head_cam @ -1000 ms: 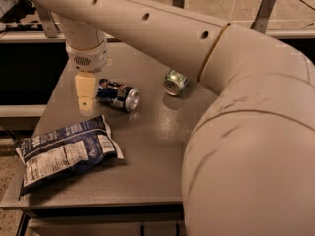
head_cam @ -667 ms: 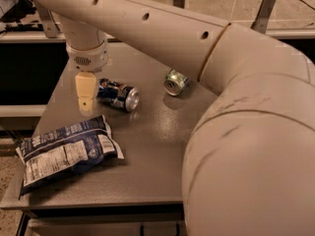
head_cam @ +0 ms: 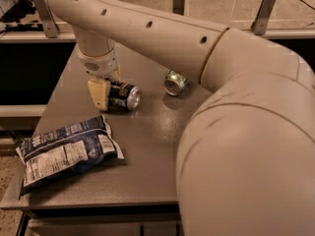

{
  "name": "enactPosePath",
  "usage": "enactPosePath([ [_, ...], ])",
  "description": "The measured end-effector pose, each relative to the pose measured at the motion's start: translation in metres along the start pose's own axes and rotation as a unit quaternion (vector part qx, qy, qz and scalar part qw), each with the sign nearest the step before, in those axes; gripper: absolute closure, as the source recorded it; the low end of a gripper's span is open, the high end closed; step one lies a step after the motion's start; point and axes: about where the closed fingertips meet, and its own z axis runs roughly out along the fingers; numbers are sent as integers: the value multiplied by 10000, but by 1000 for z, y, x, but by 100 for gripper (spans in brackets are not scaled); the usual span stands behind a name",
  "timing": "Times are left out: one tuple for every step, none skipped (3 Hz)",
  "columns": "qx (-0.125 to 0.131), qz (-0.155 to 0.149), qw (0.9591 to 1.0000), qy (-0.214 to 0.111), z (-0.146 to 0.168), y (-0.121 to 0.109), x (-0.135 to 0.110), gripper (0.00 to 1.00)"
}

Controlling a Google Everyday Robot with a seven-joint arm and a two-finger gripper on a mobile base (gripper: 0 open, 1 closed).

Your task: Place pepsi can upright

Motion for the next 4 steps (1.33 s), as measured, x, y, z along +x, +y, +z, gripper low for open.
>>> enactPosePath([
  [-20,109,9999,-40,3,-3,6,64],
  [-20,109,9999,-40,2,-3,6,87],
  [-20,108,9999,-41,2,-3,6,100],
  [-43,-85,9993,-374,-19,-3,31,100],
])
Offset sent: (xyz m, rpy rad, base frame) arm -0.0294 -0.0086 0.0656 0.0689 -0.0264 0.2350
